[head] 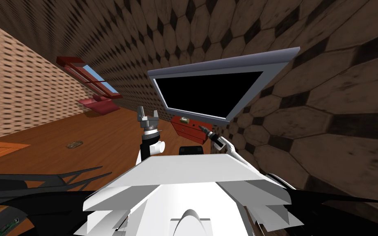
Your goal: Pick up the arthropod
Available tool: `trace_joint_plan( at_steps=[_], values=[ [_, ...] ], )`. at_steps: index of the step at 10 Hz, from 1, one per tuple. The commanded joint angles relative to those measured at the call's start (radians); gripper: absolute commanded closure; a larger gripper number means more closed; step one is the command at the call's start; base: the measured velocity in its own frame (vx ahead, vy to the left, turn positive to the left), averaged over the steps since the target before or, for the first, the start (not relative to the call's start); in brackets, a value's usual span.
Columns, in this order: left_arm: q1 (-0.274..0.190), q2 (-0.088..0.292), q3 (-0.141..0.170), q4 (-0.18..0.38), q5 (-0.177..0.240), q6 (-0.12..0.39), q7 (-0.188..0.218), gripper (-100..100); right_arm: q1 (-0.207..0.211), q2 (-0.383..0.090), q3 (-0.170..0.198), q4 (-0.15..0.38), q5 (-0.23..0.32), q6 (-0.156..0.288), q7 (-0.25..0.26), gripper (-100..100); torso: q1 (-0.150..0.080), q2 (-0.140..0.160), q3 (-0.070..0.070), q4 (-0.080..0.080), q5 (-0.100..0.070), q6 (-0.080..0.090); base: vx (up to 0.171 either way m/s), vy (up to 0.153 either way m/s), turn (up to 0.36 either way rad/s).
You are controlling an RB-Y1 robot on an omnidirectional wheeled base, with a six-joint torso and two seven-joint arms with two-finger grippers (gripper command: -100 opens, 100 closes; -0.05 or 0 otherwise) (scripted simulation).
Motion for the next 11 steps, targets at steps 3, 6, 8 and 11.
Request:
trace_joint_plan(
  at_steps=[3,6,8,11],
  values=[
    [0.000,0.000,0.000,0.000,0.000,0.000,0.000,0,-0.038,-0.044,0.034,0.085,0.036,-0.004,0.038,-100,0.000,0.000,0.000,0.000,0.000,0.000,0.018,0.026,0.099],
    [0.000,0.000,0.000,0.000,0.000,0.000,0.000,0,-0.087,-0.106,0.079,0.168,0.080,-0.007,0.096,-100,0.001,0.000,0.000,0.000,0.000,0.001,0.016,0.047,0.123],
    [0.000,0.000,0.000,0.000,0.000,0.000,0.000,0,-0.112,-0.138,0.102,0.216,0.102,-0.009,0.128,-100,0.002,0.000,0.000,0.000,0.001,0.001,0.011,0.058,0.118],
    [0.000,0.000,0.000,0.000,0.000,0.000,0.000,0,-0.137,-0.169,0.125,0.284,0.122,-0.011,0.163,-100,0.003,0.001,0.000,0.000,0.001,0.000,0.010,0.062,0.113]
  ],
)
